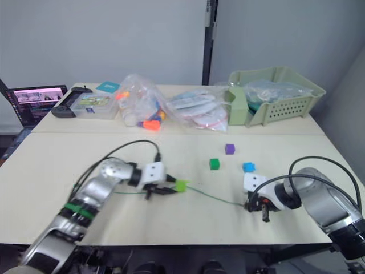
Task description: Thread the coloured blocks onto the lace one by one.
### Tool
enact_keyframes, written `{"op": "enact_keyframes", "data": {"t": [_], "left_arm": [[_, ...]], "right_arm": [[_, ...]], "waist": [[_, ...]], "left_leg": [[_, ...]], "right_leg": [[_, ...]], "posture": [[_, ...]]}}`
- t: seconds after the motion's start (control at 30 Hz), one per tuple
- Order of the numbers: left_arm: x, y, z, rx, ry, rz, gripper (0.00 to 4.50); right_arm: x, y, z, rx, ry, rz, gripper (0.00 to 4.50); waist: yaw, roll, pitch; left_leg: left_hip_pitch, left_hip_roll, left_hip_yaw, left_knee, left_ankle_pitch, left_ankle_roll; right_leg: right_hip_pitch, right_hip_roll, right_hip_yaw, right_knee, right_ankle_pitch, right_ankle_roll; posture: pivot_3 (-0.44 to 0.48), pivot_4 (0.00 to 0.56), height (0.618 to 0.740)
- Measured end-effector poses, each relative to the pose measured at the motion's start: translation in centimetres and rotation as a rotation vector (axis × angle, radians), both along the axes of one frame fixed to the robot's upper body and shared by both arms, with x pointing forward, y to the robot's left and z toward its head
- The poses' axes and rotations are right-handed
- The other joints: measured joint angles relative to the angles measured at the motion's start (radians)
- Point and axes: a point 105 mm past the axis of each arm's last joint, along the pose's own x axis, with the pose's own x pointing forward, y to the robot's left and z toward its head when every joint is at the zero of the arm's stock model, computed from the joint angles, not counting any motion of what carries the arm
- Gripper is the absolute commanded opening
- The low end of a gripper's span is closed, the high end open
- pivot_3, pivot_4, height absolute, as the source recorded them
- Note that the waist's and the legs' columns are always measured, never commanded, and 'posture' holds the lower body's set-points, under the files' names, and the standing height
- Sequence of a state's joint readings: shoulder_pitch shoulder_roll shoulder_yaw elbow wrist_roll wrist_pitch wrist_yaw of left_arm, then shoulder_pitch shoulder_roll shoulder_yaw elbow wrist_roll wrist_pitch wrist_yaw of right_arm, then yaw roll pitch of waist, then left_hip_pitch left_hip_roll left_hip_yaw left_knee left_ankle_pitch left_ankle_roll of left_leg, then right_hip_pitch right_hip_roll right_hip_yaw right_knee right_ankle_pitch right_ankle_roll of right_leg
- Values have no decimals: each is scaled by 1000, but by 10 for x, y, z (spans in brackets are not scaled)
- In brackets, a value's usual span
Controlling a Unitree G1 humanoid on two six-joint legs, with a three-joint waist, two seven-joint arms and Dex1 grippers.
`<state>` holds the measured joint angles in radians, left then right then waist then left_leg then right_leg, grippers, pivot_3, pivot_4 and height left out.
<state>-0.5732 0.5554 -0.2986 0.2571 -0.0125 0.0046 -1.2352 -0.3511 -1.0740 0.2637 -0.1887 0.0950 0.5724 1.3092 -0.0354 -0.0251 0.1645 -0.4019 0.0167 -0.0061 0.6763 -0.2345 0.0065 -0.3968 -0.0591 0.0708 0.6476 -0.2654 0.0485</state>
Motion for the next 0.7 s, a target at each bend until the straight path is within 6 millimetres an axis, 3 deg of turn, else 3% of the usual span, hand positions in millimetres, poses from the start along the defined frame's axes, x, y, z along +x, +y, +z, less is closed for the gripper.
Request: {"op": "enact_keyframes", "data": {"t": [0.17, 0.3, 0.57, 0.7], "left_arm": [[-25, 68, 1, -1, 56, 144, 1123], [-51, 111, 0, 26, 92, 207, 1123], [-64, 165, 6, 140, 97, 259, 1123], [-66, 197, 11, 199, 133, 335, 2634]], "right_arm": [[3, 7, 3, 5, 3, 34, 0], [7, 10, 3, 15, 9, 55, 0], [15, 16, 2, 16, 0, 101, 0], [16, 14, 2, 16, 1, 98, 0]], "waist": [[-12, 0, 0], [-13, 1, 0], [-11, 1, 0], [-10, 1, 0]], "left_leg": [[-1, 3, -1, -2, 0, 0], [0, 6, 3, -4, 0, 0], [2, 10, 10, -7, 0, 0], [1, 13, 17, -8, 0, 0]], "right_leg": [[-5, -1, 0, 1, 1, -2], [-7, -1, 0, 1, 1, -5], [-9, 1, 0, 1, 1, -8], [-11, 5, -2, 1, 1, -11]], "posture": [[0, 150, 737], [0, 150, 737], [0, 150, 737], [0, 150, 737]]}}
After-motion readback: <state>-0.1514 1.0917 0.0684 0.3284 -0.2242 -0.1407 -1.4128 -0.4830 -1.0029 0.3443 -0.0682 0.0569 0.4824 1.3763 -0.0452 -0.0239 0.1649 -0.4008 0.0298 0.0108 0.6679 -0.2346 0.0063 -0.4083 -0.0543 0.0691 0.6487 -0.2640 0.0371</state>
